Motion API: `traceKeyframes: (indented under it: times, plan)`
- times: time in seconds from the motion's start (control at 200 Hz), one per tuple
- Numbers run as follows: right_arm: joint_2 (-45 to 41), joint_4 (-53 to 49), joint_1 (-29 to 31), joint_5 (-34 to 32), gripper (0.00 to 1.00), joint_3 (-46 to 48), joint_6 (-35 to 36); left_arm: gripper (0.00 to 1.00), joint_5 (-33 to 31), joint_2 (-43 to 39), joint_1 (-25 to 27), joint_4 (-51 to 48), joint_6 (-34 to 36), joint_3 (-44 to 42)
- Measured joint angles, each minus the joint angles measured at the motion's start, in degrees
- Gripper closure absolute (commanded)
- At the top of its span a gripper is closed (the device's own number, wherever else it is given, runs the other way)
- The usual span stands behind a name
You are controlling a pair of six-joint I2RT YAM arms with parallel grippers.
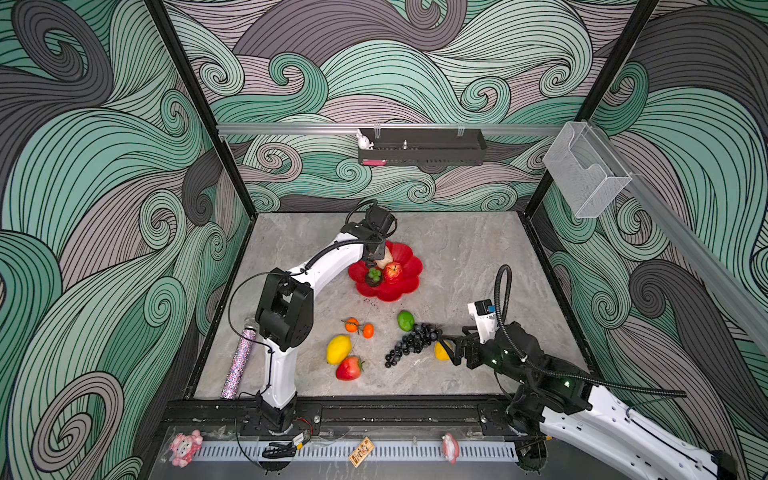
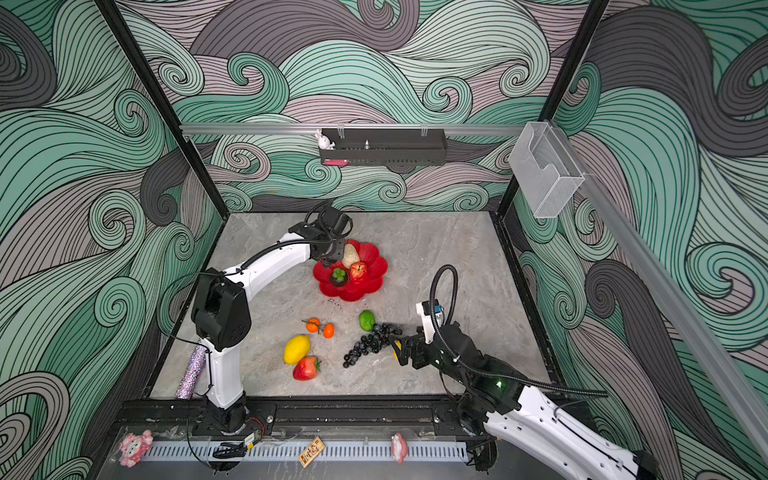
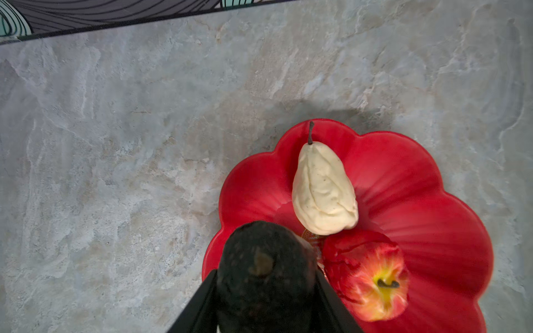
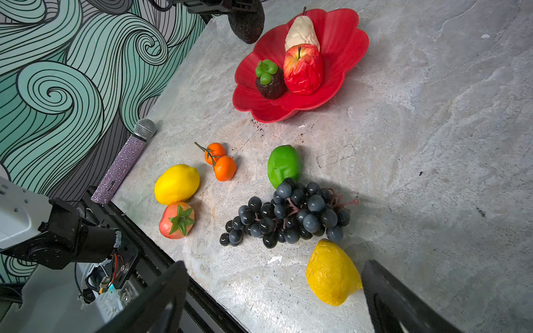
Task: Place and organize the fake fruits in the fruit bowl
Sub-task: 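Carry the avocado over the bowl with the left gripper and lower it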
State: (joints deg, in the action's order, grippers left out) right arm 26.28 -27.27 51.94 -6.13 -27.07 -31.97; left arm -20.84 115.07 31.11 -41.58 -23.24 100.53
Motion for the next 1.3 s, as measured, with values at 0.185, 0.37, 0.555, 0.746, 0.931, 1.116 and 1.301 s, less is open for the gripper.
traceKeyframes:
  times: [0.185,0.37,0.555,0.746,0.931,1.116,1.301]
  plan:
    - [-0.63,-0.46,0.0,-0.07,0.05,0.46,-0.11,0.51,2.05,3.93,-1.55,-0.98,-1.46,1.73]
    - [-0.63,-0.57,0.0,-0.09,0.05,0.52,-0.22,0.5,4.39,6.67,-2.56,-1.29,-2.64,2.54]
    - [-0.61,-0.59,-0.04,-0.09,0.05,0.52,-0.24,0.5,5.99,8.61,-2.97,-1.25,-3.23,3.85]
    - [-0.59,-0.59,-0.07,-0.07,0.05,0.52,-0.26,0.48,7.5,10.43,-3.3,-1.66,-3.43,5.27]
    - [-0.61,-0.61,-0.07,-0.07,0.05,0.52,-0.48,0.46,8.44,11.61,-4.04,-2.45,-3.91,6.43]
    - [-0.5,-0.61,-0.07,-0.07,0.05,0.52,-1.01,0.42,8.96,11.93,-4.44,-2.99,-4.31,6.45]
    - [-0.28,-0.61,-0.07,-0.07,0.05,0.55,-1.27,0.41,9.9,11.93,-4.5,-3.04,-4.35,6.49]
